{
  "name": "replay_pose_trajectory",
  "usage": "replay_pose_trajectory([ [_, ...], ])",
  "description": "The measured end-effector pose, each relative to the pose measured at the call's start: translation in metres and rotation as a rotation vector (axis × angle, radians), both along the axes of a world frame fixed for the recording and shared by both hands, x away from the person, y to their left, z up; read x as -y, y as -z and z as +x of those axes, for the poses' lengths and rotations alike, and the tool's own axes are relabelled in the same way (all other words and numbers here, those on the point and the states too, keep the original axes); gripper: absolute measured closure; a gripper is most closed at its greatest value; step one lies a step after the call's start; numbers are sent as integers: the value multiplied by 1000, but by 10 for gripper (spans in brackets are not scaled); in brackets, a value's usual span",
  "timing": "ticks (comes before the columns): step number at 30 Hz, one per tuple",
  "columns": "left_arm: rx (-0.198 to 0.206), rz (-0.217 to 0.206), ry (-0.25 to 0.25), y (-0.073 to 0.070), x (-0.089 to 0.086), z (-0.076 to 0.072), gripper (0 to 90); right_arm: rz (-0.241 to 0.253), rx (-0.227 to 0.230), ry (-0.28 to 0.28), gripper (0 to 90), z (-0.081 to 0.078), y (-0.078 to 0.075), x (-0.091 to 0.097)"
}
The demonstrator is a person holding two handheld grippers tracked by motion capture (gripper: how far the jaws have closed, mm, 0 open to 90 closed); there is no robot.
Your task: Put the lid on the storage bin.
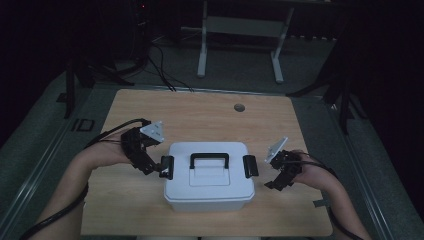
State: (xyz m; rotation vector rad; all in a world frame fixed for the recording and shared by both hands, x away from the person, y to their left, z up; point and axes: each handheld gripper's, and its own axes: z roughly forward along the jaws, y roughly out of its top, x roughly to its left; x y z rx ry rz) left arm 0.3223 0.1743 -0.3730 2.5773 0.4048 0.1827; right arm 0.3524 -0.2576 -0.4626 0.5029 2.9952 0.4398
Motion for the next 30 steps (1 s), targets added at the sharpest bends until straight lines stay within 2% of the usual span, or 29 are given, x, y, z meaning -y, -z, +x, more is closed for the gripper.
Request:
replay_pose_trajectory([
  [8, -11, -37, -31, 4, -28, -8, 141, -2, 0, 11, 151, 0, 1, 3],
  [17, -19, -64, -99, 15, -61, -16, 141, 23, 16, 48, 150, 0, 2, 10],
  [22, -28, -99, -142, 26, -76, -20, 141, 53, 35, 78, 145, 0, 3, 14],
  [24, -33, -97, -168, 35, -85, -22, 141, 85, 50, 101, 137, 1, 6, 18],
  [26, -31, -105, -185, 42, -92, -24, 141, 94, 58, 115, 136, 1, 8, 19],
  [30, -60, -118, -222, 60, -106, -27, 141, 125, 73, 162, 130, 1, 13, 24],
])
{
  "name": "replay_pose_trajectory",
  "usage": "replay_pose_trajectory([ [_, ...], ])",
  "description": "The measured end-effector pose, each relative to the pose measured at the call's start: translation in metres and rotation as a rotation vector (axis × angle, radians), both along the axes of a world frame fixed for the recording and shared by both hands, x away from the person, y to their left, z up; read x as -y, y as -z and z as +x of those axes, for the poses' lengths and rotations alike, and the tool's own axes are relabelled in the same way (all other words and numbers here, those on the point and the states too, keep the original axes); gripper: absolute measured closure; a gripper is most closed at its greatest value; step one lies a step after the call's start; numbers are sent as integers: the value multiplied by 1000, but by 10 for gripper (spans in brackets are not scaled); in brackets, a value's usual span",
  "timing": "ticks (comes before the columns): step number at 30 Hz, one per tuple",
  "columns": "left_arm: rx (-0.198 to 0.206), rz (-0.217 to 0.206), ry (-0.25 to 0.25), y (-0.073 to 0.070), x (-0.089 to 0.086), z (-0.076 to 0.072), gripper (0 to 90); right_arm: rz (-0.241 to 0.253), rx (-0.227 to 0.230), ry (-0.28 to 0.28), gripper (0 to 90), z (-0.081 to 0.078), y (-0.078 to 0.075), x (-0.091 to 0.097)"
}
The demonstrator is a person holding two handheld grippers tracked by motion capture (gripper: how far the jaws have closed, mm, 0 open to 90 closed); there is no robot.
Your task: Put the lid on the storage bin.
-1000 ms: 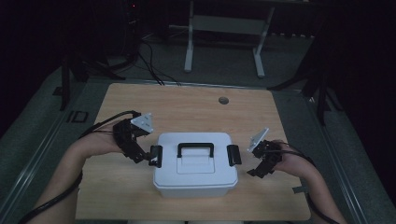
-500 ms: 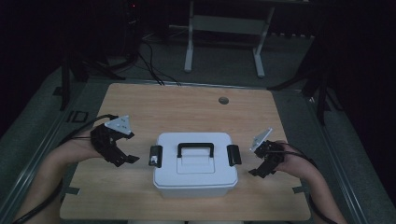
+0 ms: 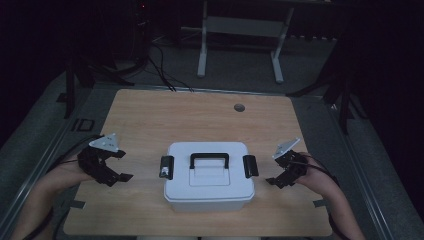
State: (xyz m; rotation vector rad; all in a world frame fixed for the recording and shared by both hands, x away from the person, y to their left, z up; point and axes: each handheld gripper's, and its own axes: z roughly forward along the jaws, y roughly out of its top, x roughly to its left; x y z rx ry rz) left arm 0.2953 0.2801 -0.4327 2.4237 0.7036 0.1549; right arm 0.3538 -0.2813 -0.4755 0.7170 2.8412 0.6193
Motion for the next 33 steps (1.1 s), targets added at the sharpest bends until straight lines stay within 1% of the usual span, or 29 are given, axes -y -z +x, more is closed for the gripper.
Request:
replay_pose_trajectory([
  [2, 0, -8, -19, 9, -5, -2, 141, 13, 12, 28, 124, 0, 3, 3],
  [4, -4, -29, -44, 16, -10, -4, 141, 37, 18, 54, 123, 1, 6, 6],
  [7, -10, -39, -69, 27, -17, -6, 140, 62, 29, 84, 123, 1, 10, 10],
  [11, -15, -39, -109, 45, -23, -8, 128, 97, 37, 120, 123, 0, 16, 15],
  [13, -11, -32, -136, 52, -25, -8, 116, 101, 45, 139, 123, 0, 19, 16],
  [15, -8, -42, -162, 59, -27, -8, 113, 113, 50, 157, 123, -1, 23, 18],
  [18, -28, -43, -182, 69, -30, -8, 113, 137, 75, 203, 123, -1, 29, 20],
  [20, -40, -29, -190, 75, -31, -8, 113, 132, 98, 235, 123, -1, 33, 21],
  [22, -46, -30, -197, 79, -33, -10, 113, 134, 123, 262, 123, 0, 36, 22],
  [24, -32, -20, -218, 83, -35, -11, 113, 145, 133, 297, 123, 0, 39, 25],
  [26, -17, -27, -248, 87, -37, -12, 113, 162, 145, 329, 122, 1, 41, 27],
  [27, -13, -35, -262, 89, -38, -12, 113, 173, 145, 341, 122, 1, 42, 28],
  [29, 0, -26, -280, 92, -39, -13, 113, 184, 162, 357, 122, 1, 45, 28],
  [31, 6, -25, -304, 95, -40, -13, 113, 194, 163, 372, 121, 1, 47, 28],
  [32, 9, -40, -324, 97, -41, -13, 113, 198, 168, 376, 121, 2, 49, 28],
  [33, 8, -54, -345, 98, -42, -12, 113, 201, 164, 377, 121, 2, 51, 28],
])
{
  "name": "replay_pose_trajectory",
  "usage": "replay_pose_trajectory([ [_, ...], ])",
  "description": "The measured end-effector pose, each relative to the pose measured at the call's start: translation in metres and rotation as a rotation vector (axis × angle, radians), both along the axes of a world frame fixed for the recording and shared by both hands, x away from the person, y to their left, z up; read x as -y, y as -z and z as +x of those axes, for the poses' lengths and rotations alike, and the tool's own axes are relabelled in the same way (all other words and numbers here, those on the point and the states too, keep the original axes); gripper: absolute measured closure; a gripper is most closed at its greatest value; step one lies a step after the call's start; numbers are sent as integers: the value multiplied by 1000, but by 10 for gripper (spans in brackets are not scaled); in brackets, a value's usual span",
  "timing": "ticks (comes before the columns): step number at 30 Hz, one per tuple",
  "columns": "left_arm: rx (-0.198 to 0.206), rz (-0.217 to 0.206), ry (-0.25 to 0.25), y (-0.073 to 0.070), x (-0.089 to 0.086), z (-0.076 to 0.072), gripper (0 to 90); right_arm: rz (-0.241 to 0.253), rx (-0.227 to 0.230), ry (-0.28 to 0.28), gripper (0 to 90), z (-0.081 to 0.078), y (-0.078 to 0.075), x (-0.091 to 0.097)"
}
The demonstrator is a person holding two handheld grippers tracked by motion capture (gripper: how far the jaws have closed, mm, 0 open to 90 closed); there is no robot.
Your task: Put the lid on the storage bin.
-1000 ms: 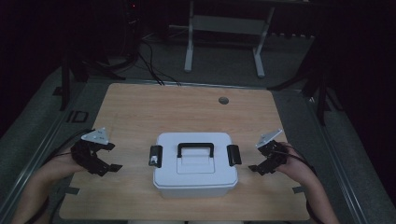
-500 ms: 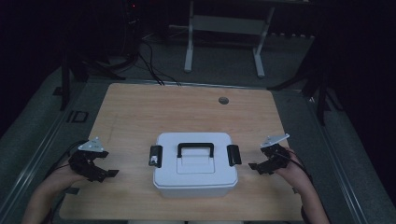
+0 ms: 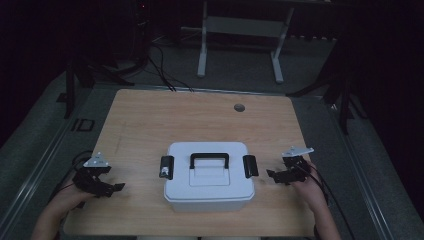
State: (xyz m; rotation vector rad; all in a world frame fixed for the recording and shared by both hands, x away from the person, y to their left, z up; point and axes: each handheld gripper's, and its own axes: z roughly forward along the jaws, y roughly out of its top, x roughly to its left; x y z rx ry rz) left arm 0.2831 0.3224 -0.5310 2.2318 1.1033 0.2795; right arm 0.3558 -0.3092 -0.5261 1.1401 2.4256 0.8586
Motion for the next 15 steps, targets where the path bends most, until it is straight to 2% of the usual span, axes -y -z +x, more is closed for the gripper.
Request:
replay_pose_trajectory([
  [2, -2, -13, -32, 4, -1, 1, 113, -2, 14, 9, 119, 0, 3, -1],
  [5, 4, 23, -75, 9, -1, 1, 113, 14, 31, 28, 119, 0, 6, -2],
  [10, 9, 28, -99, 15, 1, 1, 114, 30, 19, 22, 119, 0, 11, -5],
  [11, 16, 45, -104, 17, 2, 1, 113, 32, 23, 28, 118, 0, 12, -5],
  [15, 21, 47, -128, 20, 4, 1, 113, 37, 73, 81, 116, -1, 14, -5],
])
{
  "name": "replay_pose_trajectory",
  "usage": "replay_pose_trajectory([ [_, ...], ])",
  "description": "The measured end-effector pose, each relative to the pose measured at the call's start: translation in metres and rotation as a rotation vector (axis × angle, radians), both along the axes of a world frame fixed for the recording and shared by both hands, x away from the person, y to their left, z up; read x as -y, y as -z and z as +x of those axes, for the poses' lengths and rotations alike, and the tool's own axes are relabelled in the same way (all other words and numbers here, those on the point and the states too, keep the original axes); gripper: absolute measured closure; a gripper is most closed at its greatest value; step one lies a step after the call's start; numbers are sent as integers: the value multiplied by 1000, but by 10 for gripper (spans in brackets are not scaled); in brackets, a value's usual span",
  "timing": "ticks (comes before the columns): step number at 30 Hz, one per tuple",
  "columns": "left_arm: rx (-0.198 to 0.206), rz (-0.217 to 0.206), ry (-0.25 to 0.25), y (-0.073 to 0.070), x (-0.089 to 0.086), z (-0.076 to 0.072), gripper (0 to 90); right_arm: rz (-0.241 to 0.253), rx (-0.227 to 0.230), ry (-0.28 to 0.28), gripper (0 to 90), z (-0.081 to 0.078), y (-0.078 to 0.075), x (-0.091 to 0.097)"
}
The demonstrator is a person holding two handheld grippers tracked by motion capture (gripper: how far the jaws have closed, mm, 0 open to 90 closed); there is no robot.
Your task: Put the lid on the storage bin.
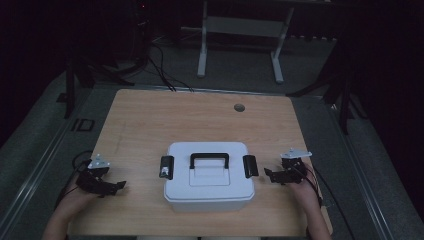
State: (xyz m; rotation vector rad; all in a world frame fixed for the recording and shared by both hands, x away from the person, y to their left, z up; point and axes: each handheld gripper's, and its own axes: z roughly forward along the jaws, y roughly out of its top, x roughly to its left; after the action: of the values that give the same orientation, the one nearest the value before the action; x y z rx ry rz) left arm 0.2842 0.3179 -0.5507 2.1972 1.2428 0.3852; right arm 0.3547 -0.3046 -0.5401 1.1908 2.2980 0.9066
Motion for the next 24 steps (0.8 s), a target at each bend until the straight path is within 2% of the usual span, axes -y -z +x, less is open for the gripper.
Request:
replay_pose_trajectory([
  [3, 20, 0, -7, 1, 3, -1, 113, 38, 28, 55, 113, -1, 2, 4],
  [5, 36, 9, -22, 2, 6, -2, 113, 47, 40, 67, 113, -1, 3, 5],
  [7, 52, -1, -35, 3, 7, -3, 113, 50, 48, 76, 113, -2, 5, 6],
  [9, 83, 29, -65, 5, 9, -4, 113, 54, 64, 86, 113, -3, 7, 8],
  [12, 113, 23, -132, 7, 8, -5, 112, 58, 72, 96, 113, -4, 8, 9],
  [17, 127, 22, -207, 11, 4, -6, 100, 62, 92, 110, 113, -5, 8, 11],
  [20, 147, 35, -222, 10, 5, -6, 98, 49, 100, 114, 112, -6, 9, 11],
  [22, 149, 6, -224, 9, 4, -7, 98, 49, 99, 113, 112, -5, 9, 11],
  [24, 149, -2, -226, 9, 4, -7, 98, 55, 100, 115, 113, -5, 9, 11],
])
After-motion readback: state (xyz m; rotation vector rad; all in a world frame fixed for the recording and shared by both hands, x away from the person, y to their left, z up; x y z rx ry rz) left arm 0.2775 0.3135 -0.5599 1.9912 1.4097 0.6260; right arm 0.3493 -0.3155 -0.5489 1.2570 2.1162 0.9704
